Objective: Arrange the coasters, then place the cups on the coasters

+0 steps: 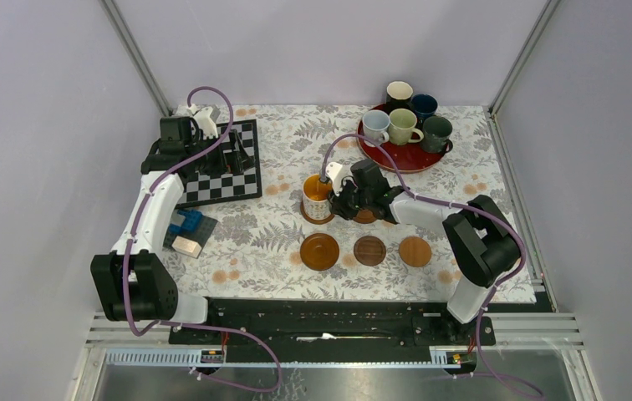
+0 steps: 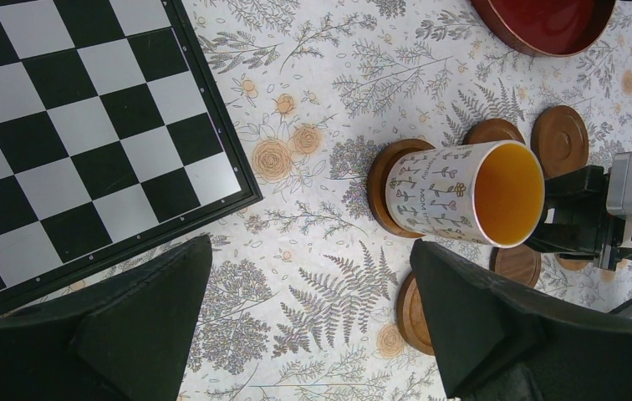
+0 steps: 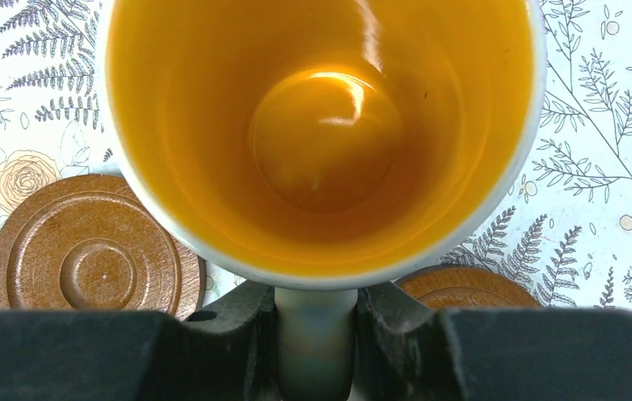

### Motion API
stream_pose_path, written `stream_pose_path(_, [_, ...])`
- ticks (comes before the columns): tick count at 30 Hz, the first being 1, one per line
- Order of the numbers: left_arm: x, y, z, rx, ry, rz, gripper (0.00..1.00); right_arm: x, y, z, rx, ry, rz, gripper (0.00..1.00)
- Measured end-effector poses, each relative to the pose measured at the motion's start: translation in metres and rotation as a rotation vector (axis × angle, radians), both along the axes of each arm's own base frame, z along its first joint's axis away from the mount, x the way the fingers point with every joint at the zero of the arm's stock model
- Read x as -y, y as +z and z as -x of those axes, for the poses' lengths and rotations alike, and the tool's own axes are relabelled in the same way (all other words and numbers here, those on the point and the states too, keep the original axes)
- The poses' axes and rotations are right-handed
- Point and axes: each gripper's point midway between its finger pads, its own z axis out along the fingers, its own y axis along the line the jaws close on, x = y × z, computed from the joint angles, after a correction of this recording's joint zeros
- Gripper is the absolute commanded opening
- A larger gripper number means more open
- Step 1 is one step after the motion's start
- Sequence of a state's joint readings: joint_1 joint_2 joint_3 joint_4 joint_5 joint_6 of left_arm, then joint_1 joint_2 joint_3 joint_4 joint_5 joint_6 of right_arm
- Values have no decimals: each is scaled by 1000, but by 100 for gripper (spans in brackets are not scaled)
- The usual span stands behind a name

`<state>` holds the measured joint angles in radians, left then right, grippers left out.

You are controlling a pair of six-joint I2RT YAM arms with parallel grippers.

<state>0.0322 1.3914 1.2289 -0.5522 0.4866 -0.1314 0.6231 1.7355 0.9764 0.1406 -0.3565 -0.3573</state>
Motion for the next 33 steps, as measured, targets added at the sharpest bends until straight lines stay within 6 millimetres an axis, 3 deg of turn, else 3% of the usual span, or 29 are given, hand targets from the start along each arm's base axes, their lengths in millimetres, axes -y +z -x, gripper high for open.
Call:
stream_pose_path(6, [0,0,0,-1,0,0,99,0,0,0,0,1,-1,35])
stream_pose_path(10, [0,0,1,-3,-1,1,99,-5,7,-5,18,0,-23,50])
stream_pose_path(20, [1,-1,1,-6,-4,4,99,-8,13,-8,30,-1,-37,68])
stream_pose_path(33, [3,0,3,-7,-14,14,99,-3,41,5,36,23,-53,79])
